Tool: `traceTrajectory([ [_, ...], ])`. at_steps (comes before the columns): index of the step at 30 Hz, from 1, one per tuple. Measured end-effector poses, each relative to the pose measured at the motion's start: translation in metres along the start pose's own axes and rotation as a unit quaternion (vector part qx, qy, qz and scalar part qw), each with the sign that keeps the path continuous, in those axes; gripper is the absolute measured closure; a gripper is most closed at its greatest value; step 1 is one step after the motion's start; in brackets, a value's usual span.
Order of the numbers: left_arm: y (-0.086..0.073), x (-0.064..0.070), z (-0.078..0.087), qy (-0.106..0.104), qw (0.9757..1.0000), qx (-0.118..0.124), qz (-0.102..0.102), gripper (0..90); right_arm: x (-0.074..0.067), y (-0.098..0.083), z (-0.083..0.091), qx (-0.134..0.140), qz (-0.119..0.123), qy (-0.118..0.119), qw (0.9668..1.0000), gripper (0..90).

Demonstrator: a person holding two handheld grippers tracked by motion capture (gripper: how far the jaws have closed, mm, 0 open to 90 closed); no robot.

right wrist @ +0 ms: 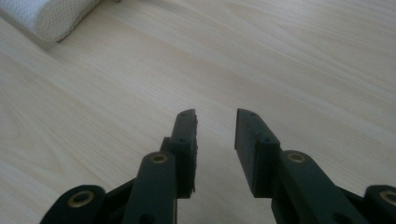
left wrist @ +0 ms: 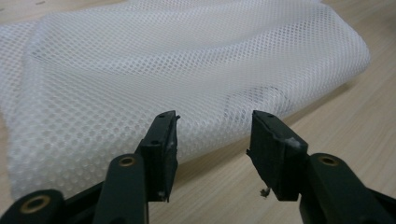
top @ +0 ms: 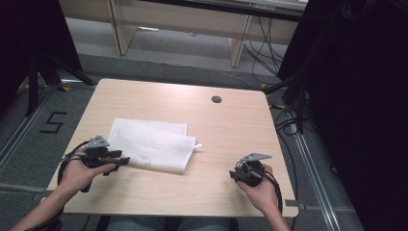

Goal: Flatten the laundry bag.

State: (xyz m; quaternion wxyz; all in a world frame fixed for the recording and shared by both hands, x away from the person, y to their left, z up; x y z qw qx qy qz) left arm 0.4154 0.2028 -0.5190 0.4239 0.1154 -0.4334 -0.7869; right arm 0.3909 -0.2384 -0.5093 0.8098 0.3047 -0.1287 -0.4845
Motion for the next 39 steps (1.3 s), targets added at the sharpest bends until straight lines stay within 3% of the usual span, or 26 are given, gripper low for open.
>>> traceTrajectory([
  [2,0.001,0.002,-0.002,-0.004,1.0,0.004,0.004,53.7,0.0,0.0,-0.001,-0.001,-0.007,0.003,1.0,69.3],
  [6,-0.001,0.004,-0.001,-0.002,0.9999,-0.009,-0.006,59.8,0.001,0.002,-0.005,0.01,-0.009,0.008,0.9999,68.7],
  [8,-0.001,0.004,0.0,0.001,1.0,-0.006,-0.004,62.7,0.002,0.004,-0.004,0.004,0.002,0.004,1.0,68.9],
  [9,0.0,0.004,0.0,0.003,1.0,0.0,0.003,64.4,0.0,0.004,-0.004,0.002,-0.006,0.008,1.0,69.3],
  [11,0.001,0.001,0.002,0.006,1.0,-0.002,-0.005,67.9,-0.001,0.005,-0.007,0.005,-0.003,0.011,0.9999,71.8],
  [15,0.001,0.001,0.003,0.013,0.9999,-0.002,0.001,73.4,-0.009,0.009,-0.008,-0.008,-0.002,0.021,0.9997,81.6],
  [16,0.0,0.0,0.005,0.012,0.9999,-0.009,0.001,73.6,-0.012,0.013,-0.012,0.011,-0.005,0.023,0.9997,83.3],
  [18,0.0,0.0,0.007,0.016,0.9999,-0.002,-0.001,74.0,-0.018,0.019,-0.011,-0.006,0.0,0.026,0.9996,81.6],
  [20,0.001,-0.001,0.012,0.025,0.9997,0.004,0.0,75.1,-0.028,0.026,-0.018,-0.004,0.009,0.04,0.9992,76.4],
  [23,0.004,-0.005,0.014,0.034,0.9992,0.015,0.013,74.7,-0.035,0.03,-0.023,0.005,-0.007,0.051,0.9987,73.4],
  [24,0.004,-0.009,0.016,0.044,0.9989,0.011,0.008,72.8,-0.038,0.032,-0.024,0.001,-0.005,0.054,0.9985,71.2],
  [25,0.005,-0.012,0.016,0.056,0.9981,0.018,0.016,66.5,-0.045,0.038,-0.027,-0.001,-0.008,0.059,0.9982,66.4],
  [26,0.007,-0.016,0.016,0.065,0.9974,0.022,0.022,66.5,-0.045,0.038,-0.027,-0.001,-0.008,0.059,0.9982,66.4],
  [27,0.009,-0.023,0.014,0.085,0.9954,0.028,0.035,58.8,-0.051,0.043,-0.032,-0.005,0.003,0.071,0.9975,64.6],
  [28,0.009,-0.023,0.014,0.085,0.9954,0.028,0.035,56.1,-0.052,0.045,-0.035,-0.003,0.007,0.071,0.9974,63.8],
  [29,0.01,-0.029,0.015,0.101,0.9942,0.02,0.03,56.1,-0.052,0.045,-0.035,-0.003,0.007,0.071,0.9974,63.8],
  [31,0.014,-0.034,0.011,0.12,0.9916,0.034,0.033,50.5,-0.055,0.053,-0.042,-0.005,0.026,0.067,0.9974,61.8],
  [32,0.015,-0.036,0.011,0.128,0.9908,0.032,0.03,48.4,-0.059,0.057,-0.043,-0.007,0.015,0.07,0.9974,60.7],
  [34,0.017,-0.038,0.009,0.125,0.991,0.037,0.033,44.4,-0.063,0.067,-0.049,-0.005,0.015,0.074,0.9971,57.6],
  [35,0.016,-0.04,0.009,0.122,0.9918,0.023,0.031,44.4,-0.063,0.067,-0.049,-0.005,0.015,0.074,0.9971,57.6],
  [36,0.016,-0.042,0.006,0.116,0.9923,0.023,0.038,42.5,-0.066,0.071,-0.052,-0.006,0.011,0.078,0.9969,56.1],
  [39,0.014,-0.048,0.003,0.12,0.9921,0.005,0.037,38.4,-0.073,0.078,-0.063,-0.006,0.01,0.085,0.9963,52.8],
])
Point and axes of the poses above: each handheld gripper's, and its own axes: z roughly backward along the jaws, y roughly out of its top, x roughly to its right, the point moved 5 cm from there along -z, roughly forward along the jaws, and after that the axes turned 1 degree about x, right-handed, at the moved point
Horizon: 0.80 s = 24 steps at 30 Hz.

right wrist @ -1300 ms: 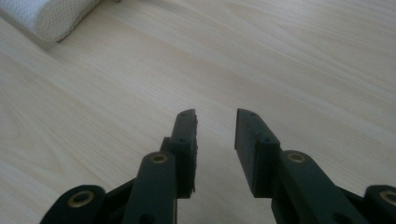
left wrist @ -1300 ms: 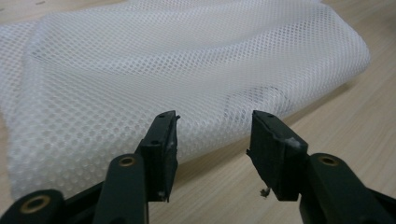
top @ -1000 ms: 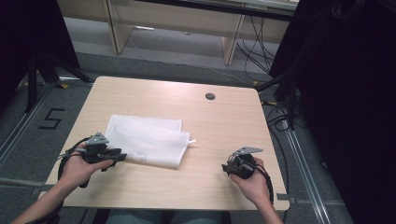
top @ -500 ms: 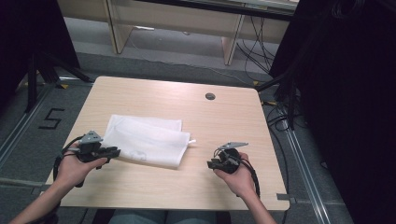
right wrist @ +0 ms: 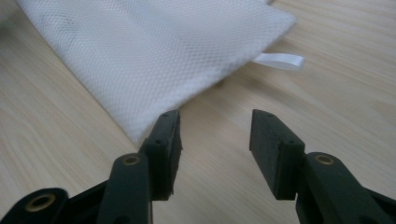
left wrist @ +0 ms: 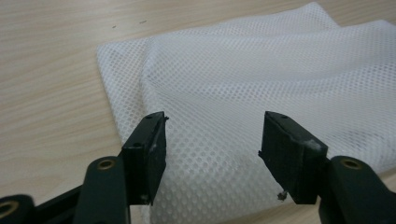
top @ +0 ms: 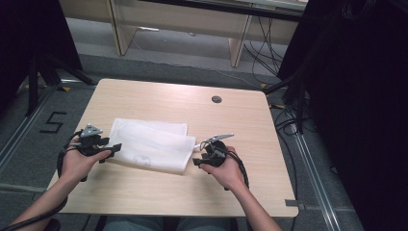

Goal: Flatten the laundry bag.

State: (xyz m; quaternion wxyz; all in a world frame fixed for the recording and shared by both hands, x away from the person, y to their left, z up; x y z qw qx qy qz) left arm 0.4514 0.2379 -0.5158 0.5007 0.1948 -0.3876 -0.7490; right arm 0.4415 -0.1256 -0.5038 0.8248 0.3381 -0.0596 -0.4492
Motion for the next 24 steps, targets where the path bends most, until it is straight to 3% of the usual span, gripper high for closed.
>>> traceTrajectory([
  [1,-0.001,-0.003,-0.001,0.003,0.9999,-0.01,-0.009,37.4,-0.002,0.002,-0.005,0.006,-0.002,0.003,1.0,52.2],
  [2,0.0,-0.001,-0.004,0.0,0.9999,0.003,0.013,36.7,-0.005,0.004,-0.01,0.001,0.0,0.006,1.0,51.0],
  [3,0.001,-0.001,-0.004,-0.003,0.9999,0.001,0.016,36.0,-0.009,0.006,-0.014,-0.002,-0.01,0.009,0.9999,50.4],
  [4,0.0,-0.003,-0.004,-0.006,0.9999,-0.006,0.015,35.7,-0.009,0.007,-0.017,-0.005,-0.002,0.007,1.0,50.3],
  [7,0.001,-0.003,-0.009,-0.007,0.9993,0.0,0.037,35.2,-0.012,0.012,-0.026,-0.012,-0.012,0.0,0.9999,49.7],
  [9,-0.001,-0.003,-0.012,-0.016,0.9993,-0.009,0.033,35.7,-0.013,0.013,-0.03,-0.021,-0.023,-0.01,0.9995,48.7],
  [11,-0.004,-0.004,-0.015,-0.021,0.9993,-0.027,0.016,38.6,-0.013,0.014,-0.036,-0.025,-0.011,-0.028,0.9992,48.6],
  [13,-0.007,-0.003,-0.018,-0.025,0.999,-0.036,0.009,41.0,-0.014,0.014,-0.041,-0.031,-0.022,-0.025,0.999,49.3],
  [15,-0.008,-0.002,-0.02,-0.03,0.9986,-0.042,0.012,46.5,-0.014,0.013,-0.046,-0.037,-0.022,-0.028,0.9987,57.0],
  [17,-0.008,-0.002,-0.019,-0.029,0.998,-0.056,-0.002,49.0,-0.014,0.013,-0.047,-0.042,-0.017,-0.033,0.9984,62.3],
  [18,-0.01,-0.002,-0.021,-0.026,0.9975,-0.065,-0.002,51.5,-0.014,0.014,-0.047,-0.042,0.008,-0.041,0.9983,74.4],
  [19,-0.011,0.0,-0.023,-0.032,0.9974,-0.065,0.005,52.7,-0.015,0.014,-0.046,-0.045,0.009,-0.048,0.9978,80.0],
  [21,-0.014,0.002,-0.024,-0.042,0.9966,-0.07,0.013,56.7,-0.013,0.015,-0.043,-0.045,0.038,-0.058,0.9966,83.7],
  [24,-0.015,0.007,-0.026,-0.046,0.9963,-0.072,0.007,60.3,-0.011,0.014,-0.04,-0.05,0.037,-0.058,0.9964,84.3],
])
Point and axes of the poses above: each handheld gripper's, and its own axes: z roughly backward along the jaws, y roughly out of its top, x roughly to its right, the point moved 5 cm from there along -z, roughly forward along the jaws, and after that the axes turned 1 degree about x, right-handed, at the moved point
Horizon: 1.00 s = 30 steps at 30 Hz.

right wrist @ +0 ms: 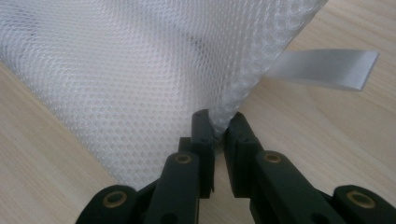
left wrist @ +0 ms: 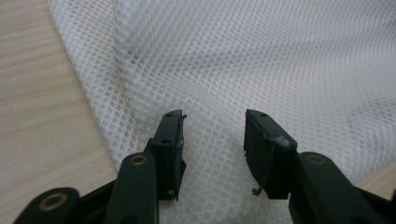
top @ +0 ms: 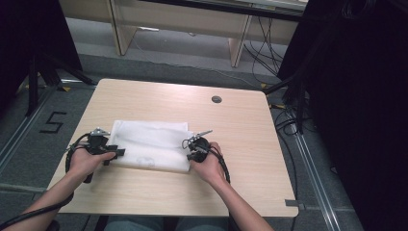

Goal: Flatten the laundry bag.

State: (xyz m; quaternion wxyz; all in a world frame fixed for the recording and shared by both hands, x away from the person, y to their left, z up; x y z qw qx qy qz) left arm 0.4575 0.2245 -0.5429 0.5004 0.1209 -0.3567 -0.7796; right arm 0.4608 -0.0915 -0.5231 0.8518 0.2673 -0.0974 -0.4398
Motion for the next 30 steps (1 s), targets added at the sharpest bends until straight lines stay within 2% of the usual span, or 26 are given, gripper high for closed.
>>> traceTrajectory([
  [3,0.003,0.01,-0.005,-0.009,0.9999,0.007,0.004,60.5,0.011,-0.007,0.006,0.0,-0.004,-0.004,1.0,84.2],
  [4,0.003,0.013,-0.006,-0.012,0.9999,0.005,-0.006,60.4,0.013,-0.011,0.009,-0.004,-0.008,-0.008,0.9999,84.2],
  [6,0.005,0.022,-0.01,-0.019,0.9997,0.006,-0.016,60.4,0.02,-0.016,0.013,-0.006,-0.012,-0.01,0.9999,84.0],
  [7,0.007,0.03,-0.013,-0.027,0.9993,0.005,-0.025,60.5,0.022,-0.019,0.015,-0.009,-0.017,-0.011,0.9998,83.8],
  [9,0.007,0.035,-0.015,-0.028,0.9992,0.005,-0.026,60.4,0.029,-0.024,0.021,-0.013,-0.018,-0.017,0.9996,83.7],
  [15,0.012,0.054,-0.025,-0.042,0.9978,0.002,-0.051,59.8,0.04,-0.035,0.032,-0.018,-0.03,-0.023,0.9991,82.4],
  [16,0.012,0.056,-0.026,-0.037,0.9978,0.003,-0.055,59.8,0.041,-0.038,0.034,-0.018,-0.03,-0.023,0.9991,81.6],
  [18,0.012,0.059,-0.026,-0.039,0.9969,0.0,-0.068,59.4,0.044,-0.042,0.041,-0.015,-0.041,-0.026,0.9987,74.6],
  [20,0.011,0.062,-0.027,-0.04,0.9966,0.001,-0.072,59.2,0.046,-0.041,0.045,-0.009,-0.041,-0.025,0.9988,71.9],
  [21,0.011,0.063,-0.027,-0.04,0.9966,0.001,-0.072,58.9,0.046,-0.04,0.051,-0.002,-0.053,-0.026,0.9982,69.9],
  [23,0.011,0.064,-0.027,-0.042,0.996,-0.001,-0.079,58.7,0.052,-0.033,0.061,0.022,-0.046,-0.038,0.998,65.5],
  [24,0.011,0.065,-0.027,-0.039,0.9958,-0.002,-0.083,58.7,0.052,-0.03,0.068,0.023,-0.054,-0.048,0.9971,63.8],
  [26,0.012,0.066,-0.028,-0.034,0.9954,-0.002,-0.09,58.7,0.057,-0.02,0.076,0.041,-0.052,-0.065,0.9957,61.1],
  [27,0.012,0.067,-0.028,-0.037,0.995,-0.006,-0.092,58.9,0.061,-0.015,0.078,0.05,-0.043,-0.065,0.9957,58.7],
  [28,0.012,0.069,-0.029,-0.035,0.9943,-0.004,-0.1,58.8,0.063,-0.011,0.077,0.049,-0.044,-0.062,0.9959,57.1],
  [29,0.012,0.07,-0.03,-0.036,0.9939,-0.003,-0.104,58.8,0.064,-0.006,0.075,0.049,-0.043,-0.058,0.9962,55.4],
  [30,0.012,0.07,-0.031,-0.037,0.9932,-0.003,-0.11,58.5,0.066,0.002,0.068,0.048,-0.031,-0.046,0.9973,52.7],
])
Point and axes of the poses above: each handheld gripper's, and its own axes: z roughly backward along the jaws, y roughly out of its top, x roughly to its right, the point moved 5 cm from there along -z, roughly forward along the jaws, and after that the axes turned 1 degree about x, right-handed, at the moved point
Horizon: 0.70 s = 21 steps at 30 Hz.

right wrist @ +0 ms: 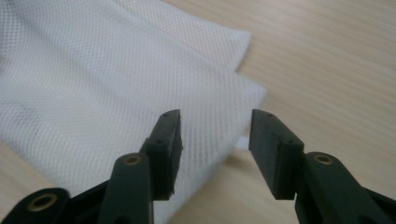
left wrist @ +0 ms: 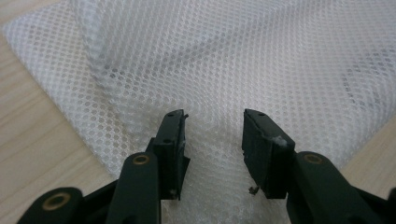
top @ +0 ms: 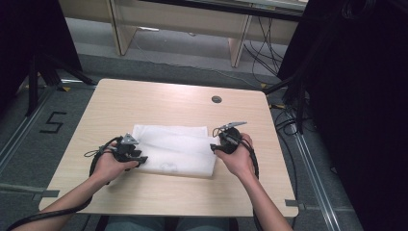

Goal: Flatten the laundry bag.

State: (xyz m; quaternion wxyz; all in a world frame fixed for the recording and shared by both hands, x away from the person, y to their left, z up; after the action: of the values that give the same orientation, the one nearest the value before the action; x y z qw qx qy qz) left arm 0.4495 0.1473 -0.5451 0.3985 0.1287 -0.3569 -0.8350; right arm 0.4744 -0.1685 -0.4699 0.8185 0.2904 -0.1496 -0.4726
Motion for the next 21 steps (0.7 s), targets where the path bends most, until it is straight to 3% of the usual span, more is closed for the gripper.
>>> traceTrajectory([
  [5,0.0,0.001,-0.001,-0.001,0.9999,0.004,-0.014,58.1,-0.002,0.014,-0.025,-0.003,0.01,0.016,0.9998,46.9],
  [6,0.0,0.001,0.0,0.0,0.9999,0.007,-0.016,57.7,-0.004,0.019,-0.037,-0.016,0.009,0.036,0.9992,46.0],
  [8,-0.001,0.001,0.0,-0.003,0.9999,0.008,-0.014,57.5,-0.004,0.022,-0.043,-0.012,0.013,0.043,0.9989,45.7],
  [10,-0.001,0.001,0.0,-0.004,0.9998,0.008,-0.015,57.3,-0.005,0.03,-0.058,-0.02,0.022,0.034,0.999,44.5],
  [15,-0.001,0.002,-0.001,-0.005,0.9998,0.011,-0.018,56.1,-0.012,0.033,-0.074,-0.039,0.026,0.031,0.9984,42.6],
  [18,-0.001,0.003,-0.001,-0.002,0.9997,0.011,-0.021,55.7,-0.02,0.031,-0.088,-0.051,0.049,0.033,0.9969,44.3],
  [21,-0.002,0.003,-0.002,-0.005,0.9997,0.01,-0.022,55.7,-0.029,0.027,-0.099,-0.074,0.08,0.034,0.9935,52.5],
])
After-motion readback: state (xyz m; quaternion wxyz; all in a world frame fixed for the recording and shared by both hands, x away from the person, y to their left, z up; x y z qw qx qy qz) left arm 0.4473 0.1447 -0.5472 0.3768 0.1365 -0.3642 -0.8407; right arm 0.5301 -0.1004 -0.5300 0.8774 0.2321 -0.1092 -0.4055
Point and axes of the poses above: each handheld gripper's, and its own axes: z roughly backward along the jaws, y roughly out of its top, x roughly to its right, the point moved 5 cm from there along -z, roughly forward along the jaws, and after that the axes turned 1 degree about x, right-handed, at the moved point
